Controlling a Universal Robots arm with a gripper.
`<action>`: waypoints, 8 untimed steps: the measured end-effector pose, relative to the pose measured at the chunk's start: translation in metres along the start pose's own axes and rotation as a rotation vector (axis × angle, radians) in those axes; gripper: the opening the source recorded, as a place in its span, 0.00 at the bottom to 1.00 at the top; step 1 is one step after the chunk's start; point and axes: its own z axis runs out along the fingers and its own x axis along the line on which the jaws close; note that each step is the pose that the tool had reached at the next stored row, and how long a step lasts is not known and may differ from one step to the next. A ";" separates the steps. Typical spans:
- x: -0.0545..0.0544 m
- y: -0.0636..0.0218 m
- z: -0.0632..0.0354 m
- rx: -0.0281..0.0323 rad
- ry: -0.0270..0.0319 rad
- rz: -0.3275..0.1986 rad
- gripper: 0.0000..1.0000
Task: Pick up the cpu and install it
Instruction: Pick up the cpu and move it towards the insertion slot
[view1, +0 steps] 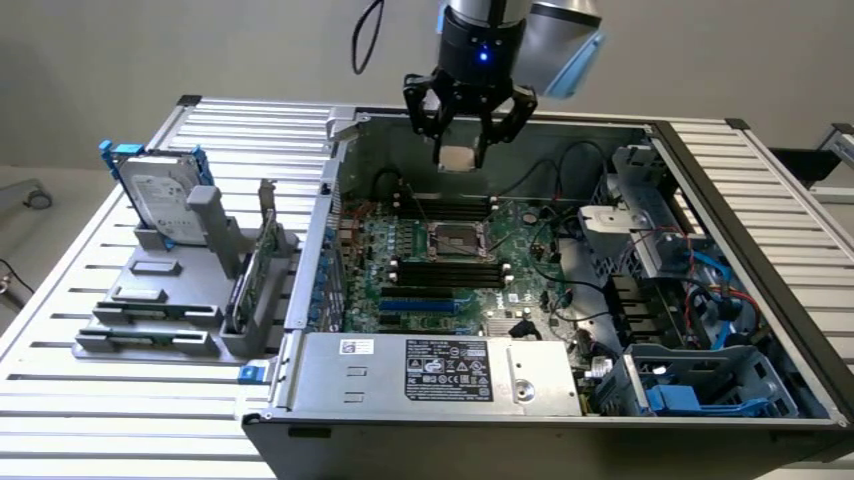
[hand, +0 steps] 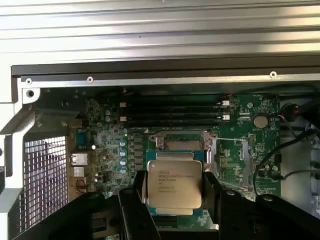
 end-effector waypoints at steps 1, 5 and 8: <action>-0.002 0.0007 0.0019 -0.0001 -0.0001 0.000 0.55; -0.010 0.0029 0.0091 -0.0003 -0.0001 0.000 0.55; -0.013 0.0035 0.0143 -0.0001 0.0000 0.000 0.55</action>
